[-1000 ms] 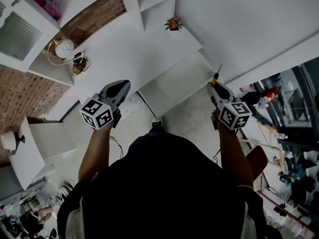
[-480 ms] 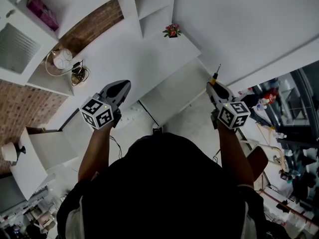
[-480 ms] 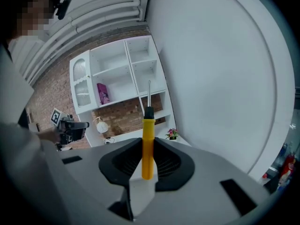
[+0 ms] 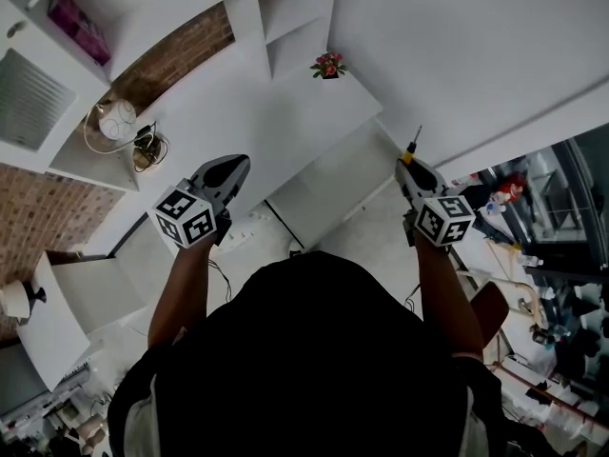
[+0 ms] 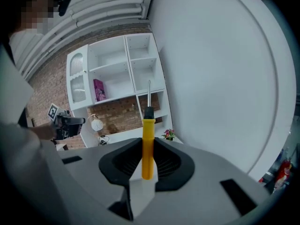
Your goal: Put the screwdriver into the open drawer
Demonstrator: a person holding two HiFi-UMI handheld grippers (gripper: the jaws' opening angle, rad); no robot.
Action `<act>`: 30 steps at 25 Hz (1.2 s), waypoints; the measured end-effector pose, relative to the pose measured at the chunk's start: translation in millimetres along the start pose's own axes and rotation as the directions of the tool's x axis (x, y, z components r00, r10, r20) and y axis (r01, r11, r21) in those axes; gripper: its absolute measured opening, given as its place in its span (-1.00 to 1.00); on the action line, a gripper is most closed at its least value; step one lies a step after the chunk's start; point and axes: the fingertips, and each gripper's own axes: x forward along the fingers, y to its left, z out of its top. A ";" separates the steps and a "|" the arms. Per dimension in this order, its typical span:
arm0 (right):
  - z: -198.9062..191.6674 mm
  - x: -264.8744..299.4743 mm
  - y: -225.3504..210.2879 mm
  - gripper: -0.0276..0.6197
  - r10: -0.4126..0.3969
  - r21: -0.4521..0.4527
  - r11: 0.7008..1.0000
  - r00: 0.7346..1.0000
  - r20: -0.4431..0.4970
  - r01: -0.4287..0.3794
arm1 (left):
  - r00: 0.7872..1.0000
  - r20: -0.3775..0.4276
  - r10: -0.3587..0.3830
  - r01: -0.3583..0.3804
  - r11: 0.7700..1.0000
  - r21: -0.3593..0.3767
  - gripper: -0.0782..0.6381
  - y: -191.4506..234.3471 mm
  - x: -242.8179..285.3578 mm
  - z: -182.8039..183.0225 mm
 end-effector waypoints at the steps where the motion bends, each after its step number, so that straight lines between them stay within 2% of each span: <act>1: -0.7 3.2 -0.9 -0.66 -0.003 0.000 1.000 1.000 -0.004 0.003 | 1.000 -0.002 0.002 -0.002 1.000 -0.004 -0.73 3.7 -0.3 -1.0; 17: -15.0 57.3 5.2 -0.66 -0.015 -0.066 0.998 0.997 -0.069 0.011 | 1.000 -0.009 0.021 -0.021 0.999 -0.028 -0.73 57.2 -4.5 -0.4; 30: -40.0 74.4 2.0 -0.66 -0.011 -0.088 0.996 0.988 -0.156 -0.003 | 0.999 -0.018 0.035 -0.036 0.998 -0.056 -0.73 66.8 -14.5 -9.9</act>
